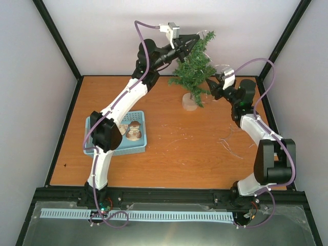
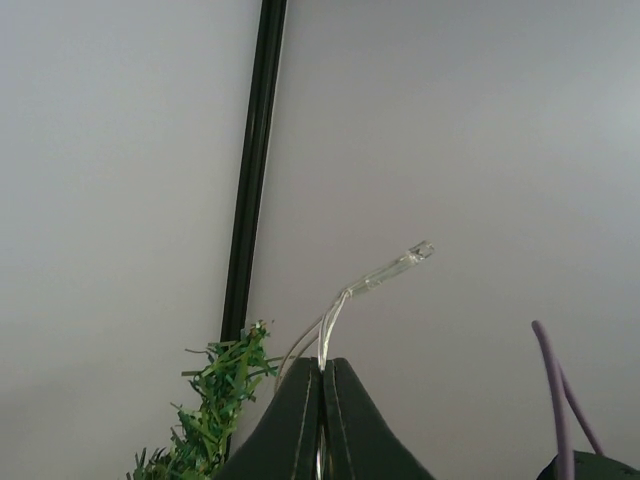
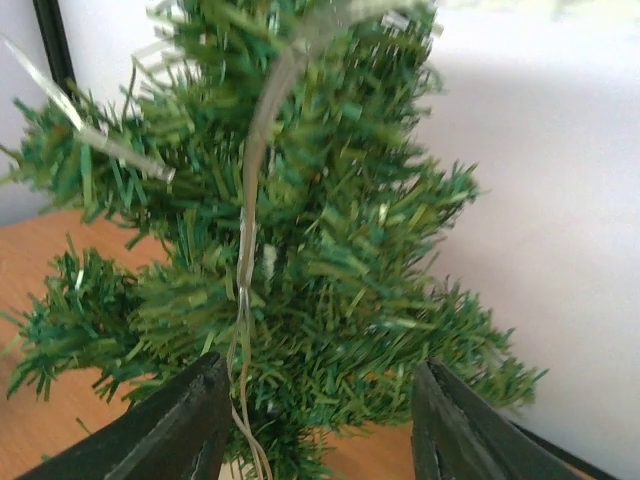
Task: Decorate the small christmas tree
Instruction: Wrap the decoration item around the Christmas tree.
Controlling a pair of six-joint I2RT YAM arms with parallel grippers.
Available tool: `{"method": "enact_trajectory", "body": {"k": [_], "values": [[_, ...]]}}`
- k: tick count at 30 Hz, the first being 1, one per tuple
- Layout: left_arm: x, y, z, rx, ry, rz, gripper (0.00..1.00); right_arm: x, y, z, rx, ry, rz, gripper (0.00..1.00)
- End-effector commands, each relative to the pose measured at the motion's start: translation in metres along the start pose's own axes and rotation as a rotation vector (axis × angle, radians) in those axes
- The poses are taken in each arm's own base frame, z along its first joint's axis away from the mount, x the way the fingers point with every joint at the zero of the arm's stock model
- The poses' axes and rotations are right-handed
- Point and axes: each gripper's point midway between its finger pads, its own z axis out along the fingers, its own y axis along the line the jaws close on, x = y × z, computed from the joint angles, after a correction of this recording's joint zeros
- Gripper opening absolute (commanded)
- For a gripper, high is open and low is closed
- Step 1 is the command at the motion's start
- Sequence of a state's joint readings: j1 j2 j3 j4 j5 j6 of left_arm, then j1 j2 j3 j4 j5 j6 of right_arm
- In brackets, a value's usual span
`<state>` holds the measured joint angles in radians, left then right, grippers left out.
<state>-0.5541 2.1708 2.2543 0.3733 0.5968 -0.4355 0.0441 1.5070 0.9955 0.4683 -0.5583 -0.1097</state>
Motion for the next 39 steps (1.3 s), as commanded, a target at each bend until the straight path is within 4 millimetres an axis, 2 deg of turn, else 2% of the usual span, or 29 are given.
{"method": "enact_trajectory", "body": {"k": [1,10,13,17,21,22,26,28,35,38,39], "values": [[-0.029,-0.005,0.0,0.015,-0.086,0.072,0.01,0.003,0.01,0.012,-0.05,-0.028,-0.068,0.52],[-0.026,-0.001,0.002,0.009,-0.095,0.092,0.01,0.032,0.025,0.028,-0.111,0.027,-0.075,0.54],[-0.026,0.0,0.002,0.005,-0.097,0.101,0.01,0.036,0.021,0.032,-0.092,0.034,-0.08,0.51],[-0.026,0.001,0.002,0.003,-0.103,0.108,0.01,0.036,0.007,0.032,-0.008,0.041,-0.099,0.33],[-0.028,0.001,0.002,-0.002,-0.11,0.116,0.01,0.022,-0.002,0.021,0.072,0.03,-0.144,0.06],[-0.028,0.002,0.002,-0.004,-0.112,0.117,0.01,0.018,-0.005,0.018,0.097,0.036,-0.152,0.03],[-0.027,0.005,0.002,-0.016,-0.122,0.115,0.01,-0.002,-0.023,0.0,0.23,0.061,-0.168,0.03],[-0.027,0.008,0.002,-0.028,-0.129,0.112,0.01,-0.019,-0.029,-0.01,0.282,0.051,-0.184,0.03],[-0.026,0.018,0.001,-0.067,-0.154,0.093,0.01,-0.112,-0.057,-0.042,0.482,-0.082,-0.244,0.03],[-0.027,0.023,0.001,-0.09,-0.176,0.089,0.01,-0.152,-0.072,-0.05,0.545,-0.156,-0.246,0.03],[-0.029,0.024,0.001,-0.096,-0.185,0.09,0.01,-0.16,-0.079,-0.05,0.565,-0.164,-0.241,0.03]]}}
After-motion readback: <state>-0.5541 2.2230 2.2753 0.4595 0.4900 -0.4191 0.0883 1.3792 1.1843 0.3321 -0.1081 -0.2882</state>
